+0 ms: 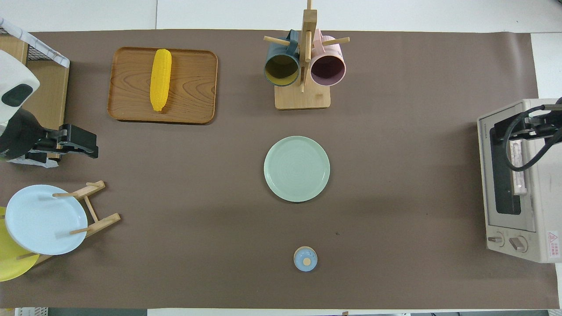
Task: Put corn in oven
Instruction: 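Reach the left gripper toward the yellow corn on the wooden tray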
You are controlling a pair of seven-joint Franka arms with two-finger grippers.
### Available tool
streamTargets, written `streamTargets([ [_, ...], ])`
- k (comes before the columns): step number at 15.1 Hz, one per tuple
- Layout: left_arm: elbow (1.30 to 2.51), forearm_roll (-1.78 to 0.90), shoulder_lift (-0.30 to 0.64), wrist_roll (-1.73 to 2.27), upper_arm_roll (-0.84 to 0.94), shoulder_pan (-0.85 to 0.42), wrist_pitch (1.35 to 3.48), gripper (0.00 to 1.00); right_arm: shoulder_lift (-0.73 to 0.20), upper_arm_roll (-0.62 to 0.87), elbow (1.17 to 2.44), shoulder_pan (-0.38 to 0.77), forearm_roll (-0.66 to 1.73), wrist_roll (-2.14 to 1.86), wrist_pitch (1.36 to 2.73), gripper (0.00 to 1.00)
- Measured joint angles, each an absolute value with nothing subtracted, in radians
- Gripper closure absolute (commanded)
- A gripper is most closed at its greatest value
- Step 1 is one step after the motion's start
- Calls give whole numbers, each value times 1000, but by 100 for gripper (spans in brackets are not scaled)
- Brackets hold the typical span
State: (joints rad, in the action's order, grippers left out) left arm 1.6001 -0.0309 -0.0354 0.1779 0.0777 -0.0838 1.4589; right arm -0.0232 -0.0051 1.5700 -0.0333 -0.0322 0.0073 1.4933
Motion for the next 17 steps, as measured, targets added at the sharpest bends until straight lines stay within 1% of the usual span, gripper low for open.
streamTargets([
  [8,1600,-37,-35,178,78,-84,1477,0,-23,-5,1570,-33,-32,7,1493,0],
  [12,1601,-41,-28,178,79,-84,1564,0,-23,-5,1570,-33,-32,7,1493,0],
  [14,1600,-48,3,178,79,-84,1591,0,-23,-5,1570,-33,-32,7,1493,0],
  [15,1590,-48,37,178,79,-84,1609,0,-23,-5,1570,-33,-32,7,1493,0],
  [17,1520,-48,149,178,79,-84,1641,0,-23,-5,1570,-33,-32,7,1493,0],
])
